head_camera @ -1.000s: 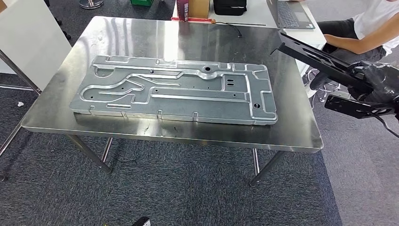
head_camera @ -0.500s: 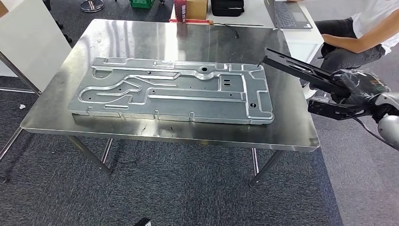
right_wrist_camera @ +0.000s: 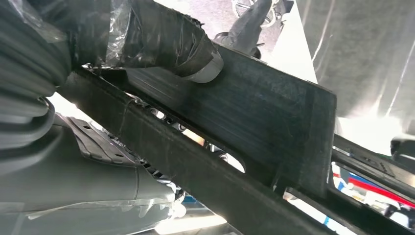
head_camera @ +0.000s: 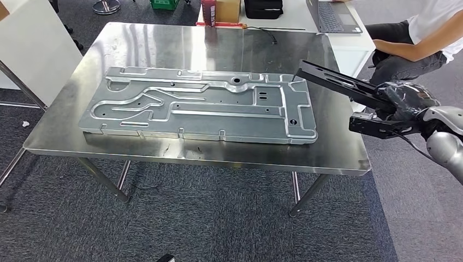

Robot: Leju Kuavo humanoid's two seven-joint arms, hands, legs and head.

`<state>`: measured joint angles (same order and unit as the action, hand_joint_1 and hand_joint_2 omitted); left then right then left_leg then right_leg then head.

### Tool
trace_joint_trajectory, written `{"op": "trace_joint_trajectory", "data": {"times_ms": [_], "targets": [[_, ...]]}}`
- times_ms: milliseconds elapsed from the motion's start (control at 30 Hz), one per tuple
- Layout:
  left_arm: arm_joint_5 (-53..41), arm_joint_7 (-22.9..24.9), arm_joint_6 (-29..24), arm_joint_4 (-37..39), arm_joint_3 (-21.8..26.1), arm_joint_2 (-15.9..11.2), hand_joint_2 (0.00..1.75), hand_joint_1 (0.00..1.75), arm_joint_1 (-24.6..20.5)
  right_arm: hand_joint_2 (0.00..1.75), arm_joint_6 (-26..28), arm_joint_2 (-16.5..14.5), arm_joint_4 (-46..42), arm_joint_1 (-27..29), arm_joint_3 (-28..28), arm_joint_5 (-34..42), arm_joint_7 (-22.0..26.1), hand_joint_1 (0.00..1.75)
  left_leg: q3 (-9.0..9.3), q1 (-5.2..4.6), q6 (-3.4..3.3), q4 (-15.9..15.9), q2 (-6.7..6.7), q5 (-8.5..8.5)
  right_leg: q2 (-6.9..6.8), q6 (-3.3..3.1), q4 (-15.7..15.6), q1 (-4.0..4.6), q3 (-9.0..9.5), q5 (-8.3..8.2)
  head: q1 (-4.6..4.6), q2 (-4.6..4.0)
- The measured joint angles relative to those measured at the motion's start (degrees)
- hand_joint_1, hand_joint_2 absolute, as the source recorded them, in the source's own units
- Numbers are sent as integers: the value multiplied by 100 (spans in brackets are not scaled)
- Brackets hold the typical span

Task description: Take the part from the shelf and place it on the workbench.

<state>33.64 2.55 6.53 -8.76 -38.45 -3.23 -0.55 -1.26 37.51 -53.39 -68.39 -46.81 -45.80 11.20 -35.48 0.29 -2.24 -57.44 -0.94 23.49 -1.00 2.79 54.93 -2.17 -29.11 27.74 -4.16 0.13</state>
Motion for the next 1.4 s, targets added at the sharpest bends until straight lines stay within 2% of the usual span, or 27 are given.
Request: {"op": "trace_joint_trajectory", "data": {"times_ms": [67, 133, 200, 233, 267, 300, 333, 400, 467, 533, 567, 633, 700, 733, 767, 800, 867, 900, 933, 1000, 1067, 1133, 1200, 1267, 1300, 1333, 1400], "targets": [[3, 3, 12, 0, -3, -12, 175, 0, 3, 175, -3, -65, 12, -29, -54, -13, 4, 175, 65, 0, -58, 80, -9, -3, 1, 48, -3, -12, 17, 20, 4, 0], [2, 7, 38, 0, -9, -10, 175, 0, 2, 175, -8, -90, 22, -85, -80, -15, 19, 175, 156, 27, -103, 192, -26, -37, 26, 30, 371, -11, -156, 214, 19, 0], [-1, 16, 56, 0, -21, -5, 175, 0, -7, 175, -20, -85, 51, -131, -103, -21, 43, 175, 189, 31, -128, 215, -62, -35, 63, 1, 1183, -2, -603, 542, 29, 0], [-1, 22, 56, 0, -27, -5, 175, 0, -11, 175, -35, -73, 71, -138, -120, -27, 57, 175, 196, 29, -127, 204, -96, -21, 76, 0, 1549, 3, -831, 637, 30, 0], [-1, 26, 55, 0, -32, -5, 175, 0, -10, 175, -53, -57, 89, -141, -143, -32, 74, 175, 206, 28, -119, 184, -143, 1, 85, 1, 1750, -1, -988, 624, 30, 0], [-1, 28, 54, 0, -36, -4, 175, 0, -7, 175, -70, -37, 103, -147, -163, -36, 90, 175, 218, 31, -102, 150, -198, 33, 92, 2, 1726, -10, -1039, 488, 31, 0], [1, 31, 52, 0, -38, -2, 175, 0, -4, 175, -85, -18, 113, -164, -178, -37, 102, 175, 229, 37, -75, 101, -260, 76, 110, 4, 1479, -24, -983, 247, 31, 0], [5, 31, 45, 0, -43, 4, 175, 0, -3, 175, -104, 17, 139, -233, -201, -37, 119, 175, 213, 43, -3, -32, -371, 181, 283, 9, 815, -58, -745, -150, 34, 0], [11, 31, 26, 0, -47, 6, 175, 0, -13, 175, -133, 48, 176, -310, -226, -38, 141, 175, 139, 52, 74, -138, -466, 235, 450, -9, 507, -62, -626, -204, 34, 1], [21, 28, 1, 0, -54, 5, 175, 0, -14, 175, -161, 57, 200, -346, -257, -41, 154, 175, 81, 74, 138, -151, -567, 230, 413, -64, 491, -44, -622, -147, 34, 1], [27, 25, -10, 0, -57, 5, 175, 0, -10, 175, -169, 50, 204, -364, -278, -42, 154, 175, 65, 78, 171, -162, -541, 241, 357, -99, 476, -44, -606, -139, 35, 1], [37, 16, -20, 0, -61, 13, 175, 0, -13, 175, -179, 40, 217, -443, -315, -43, 159, 175, -68, 60, 234, -406, -290, 354, 238, -182, 441, -57, -546, -117, 6, 1], [43, 4, -24, 0, -63, 29, 175, 0, -41, 175, -187, 37, 237, -552, -332, -46, 167, 175, -443, 48, 273, -1083, -13, 590, 101, -250, 427, -26, -478, -74, -23, 0], [50, -4, -23, 0, -63, 37, 175, 0, -56, 175, -194, 35, 247, -599, -338, -49, 172, 175, -670, 51, 277, -1462, 31, 682, 24, -277, 427, -5, -439, -42, -24, 0], [56, -13, -20, 0, -63, 43, 175, 0, -65, 175, -203, 30, 256, -633, -351, -49, 177, 175, -844, 50, 270, -1721, 48, 693, -51, -292, 427, 15, -390, -7, -23, 0], [62, -19, -17, 0, -63, 49, 175, 0, -70, 175, -214, 20, 265, -658, -372, -46, 181, 175, -925, 47, 254, -1786, 57, 599, -122, -300, 427, 35, -334, 35, -23, 0], [67, -26, -15, 0, -63, 53, 175, 0, -69, 175, -236, -7, 275, -703, -427, -28, 185, 175, -759, 20, 171, -1262, 138, 129, -244, -303, 426, 68, -200, 129, -22, 0], [67, -26, -16, 0, -64, 54, 175, 0, -67, 175, -244, -19, 281, -731, -455, -18, 185, 175, -608, -26, 107, -909, 258, -68, -299, -296, 422, 92, -142, 176, -19, 0], [68, -26, -16, 0, -64, 54, 175, 0, -64, 175, -253, -27, 287, -760, -479, -11, 184, 175, -473, -73, 44, -594, 366, -195, -353, -280, 418, 123, -100, 217, -18, 0], [71, -24, -16, 0, -65, 57, 175, 0, -65, 175, -265, -35, 300, -808, -519, -4, 185, 175, -351, -144, -32, -298, 477, -166, -471, -241, 401, 171, -85, 259, -16, 0], [78, -26, -13, 0, -65, 64, 175, 0, -64, 175, -270, -47, 304, -825, -560, -4, 185, 175, -302, -121, -52, -164, 358, -122, -577, -198, 365, 175, -63, 295, -17, 1], [80, -28, -11, 0, -65, 79, 175, 0, -61, 175, -272, -57, 304, -839, -598, -3, 185, 175, -219, -80, -83, -56, 212, -139, -370, -166, 535, 146, -113, 431, -9, 1], [80, -30, -10, 0, -65, 97, 175, 0, -81, 175, -273, -51, 316, -860, -622, -3, 184, 175, -166, -63, -117, -4, 71, -143, -22, -157, 1168, 125, -463, 686, 2, 0], [79, -31, -9, 0, -65, 117, 175, 0, -96, 175, -277, -45, 334, -856, -662, -3, 182, 175, -153, -60, -132, -20, -84, -118, 93, -142, 1846, 123, -943, 815, 4, 0], [76, -32, -9, 0, -65, 127, 175, 0, -94, 175, -279, -45, 339, -849, -690, -1, 178, 175, -141, -57, -130, -40, -165, -96, 104, -131, 1949, 116, -1088, 723, 3, 0], [72, -32, -9, 0, -66, 133, 175, 0, -90, 175, -281, -47, 340, -843, -719, 7, 172, 175, -126, -53, -120, -69, -248, -66, 113, -120, 1829, 104, -1128, 511, 3, 0], [66, -32, -9, 0, -68, 139, 175, 0, -81, 175, -279, -49, 343, -836, -752, 45, 151, 175, -102, -37, -81, -144, -407, 10, 251, -99, 1187, 52, -977, -10, 4, 0]]}}
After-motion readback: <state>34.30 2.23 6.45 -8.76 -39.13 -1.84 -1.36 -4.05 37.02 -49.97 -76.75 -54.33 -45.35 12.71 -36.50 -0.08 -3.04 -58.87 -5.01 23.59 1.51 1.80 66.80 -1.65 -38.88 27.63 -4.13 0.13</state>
